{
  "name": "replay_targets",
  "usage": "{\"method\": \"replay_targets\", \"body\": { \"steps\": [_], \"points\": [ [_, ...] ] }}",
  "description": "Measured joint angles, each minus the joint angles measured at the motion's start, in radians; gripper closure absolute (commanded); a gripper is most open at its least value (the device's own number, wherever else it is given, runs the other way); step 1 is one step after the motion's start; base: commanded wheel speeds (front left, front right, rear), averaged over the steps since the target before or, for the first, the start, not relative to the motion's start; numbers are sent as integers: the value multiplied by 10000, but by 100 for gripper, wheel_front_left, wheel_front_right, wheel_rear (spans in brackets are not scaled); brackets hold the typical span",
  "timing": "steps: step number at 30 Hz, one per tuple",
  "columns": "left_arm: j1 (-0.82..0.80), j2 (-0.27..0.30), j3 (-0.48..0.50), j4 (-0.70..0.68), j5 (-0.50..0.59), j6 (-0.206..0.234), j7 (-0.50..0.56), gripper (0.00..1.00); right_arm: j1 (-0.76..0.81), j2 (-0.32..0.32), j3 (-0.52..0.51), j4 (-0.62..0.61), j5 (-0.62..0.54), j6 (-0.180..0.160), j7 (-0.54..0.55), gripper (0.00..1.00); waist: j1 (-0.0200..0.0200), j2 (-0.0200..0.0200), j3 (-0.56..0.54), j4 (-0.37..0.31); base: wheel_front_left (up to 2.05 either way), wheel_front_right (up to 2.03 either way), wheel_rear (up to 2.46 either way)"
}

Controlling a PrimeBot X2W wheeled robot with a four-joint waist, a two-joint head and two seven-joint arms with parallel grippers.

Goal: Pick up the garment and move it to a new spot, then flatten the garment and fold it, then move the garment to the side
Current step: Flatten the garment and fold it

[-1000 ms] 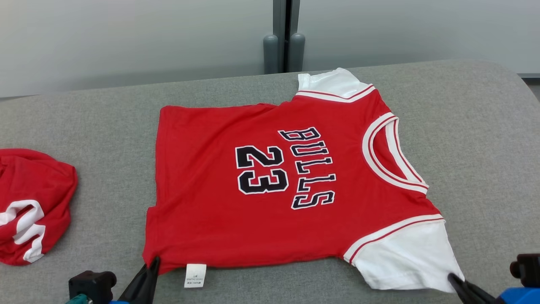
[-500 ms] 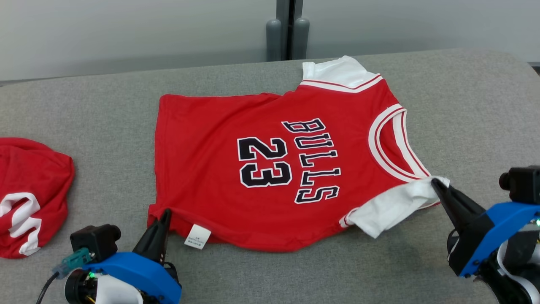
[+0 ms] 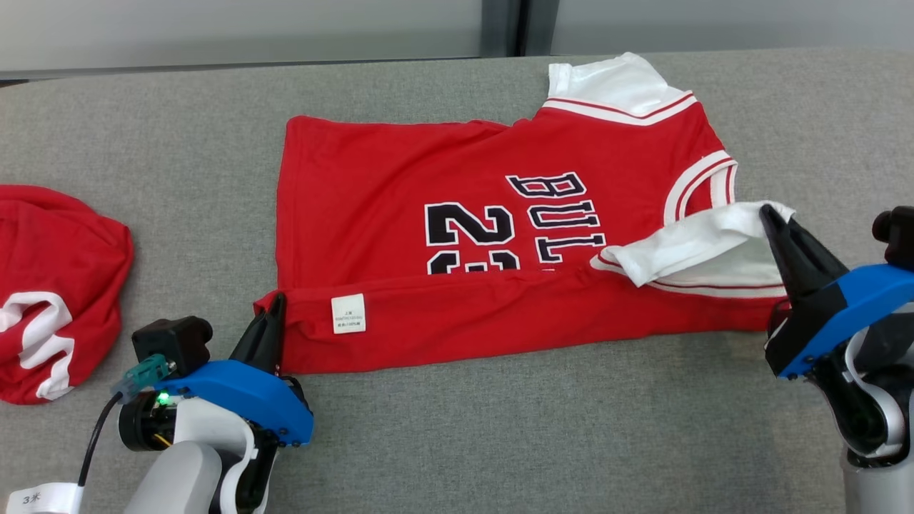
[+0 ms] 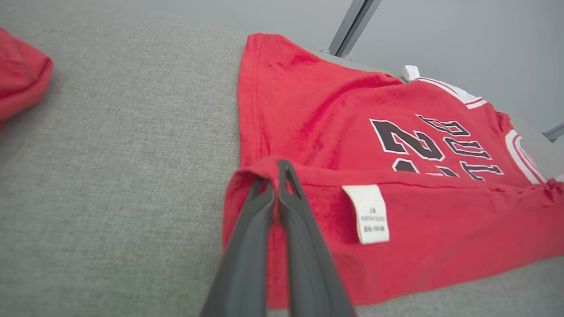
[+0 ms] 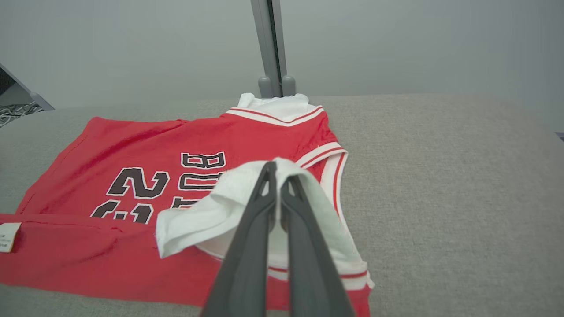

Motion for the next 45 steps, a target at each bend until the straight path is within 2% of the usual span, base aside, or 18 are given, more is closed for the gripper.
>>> {"method": "replay_targets", "body": {
  "steps": [9, 10, 11, 12, 18, 24, 33, 37, 45],
  "points": [
    [-455, -140, -107, 809, 73, -205, -337, 100, -827, -418, 493, 1185, 12, 0, -769, 100, 0, 0, 260, 141, 0, 0, 0],
    [-481, -159, -130, 867, 73, -232, -351, 85, -878, -458, 541, 1302, 29, 0, -846, 100, 0, 0, 264, 171, 0, 0, 0],
    [-515, -174, -161, 907, 77, -261, -412, 34, -929, -485, 591, 1430, 77, 0, -874, 65, 0, 0, 261, 201, 0, 0, 0],
    [-564, -186, -184, 951, 88, -276, -433, 0, -982, -497, 619, 1534, 119, 0, -943, 0, 0, 0, 250, 230, 0, 0, 0],
    [-580, -209, -295, 1162, 104, -339, -594, 0, -1090, -625, 761, 1860, 307, 0, -1684, 0, 0, 0, -23, 317, 0, 0, 0],
    [-43, -2, -387, 1124, 481, -90, -963, 0, -480, -667, 211, 1981, 362, 0, -1505, 0, -1, 0, -491, 317, 0, 0, 0],
    [648, 73, -932, 1273, 1246, 550, -1225, 0, 892, 81, -1074, 2000, -433, 0, -1097, 0, -3, 0, -749, 160, 0, 0, 0],
    [433, 31, -970, 1609, 1402, 702, -1312, 0, 848, 374, -1325, 2355, -711, 0, -1300, 0, -3, 0, -555, 108, 0, 0, 0],
    [-267, -140, -1035, 2291, 1494, 765, -1338, 0, 71, 556, -1743, 3712, -1227, 0, -1848, 0, -2, 0, -109, 95, 0, 0, 0]
  ]
}}
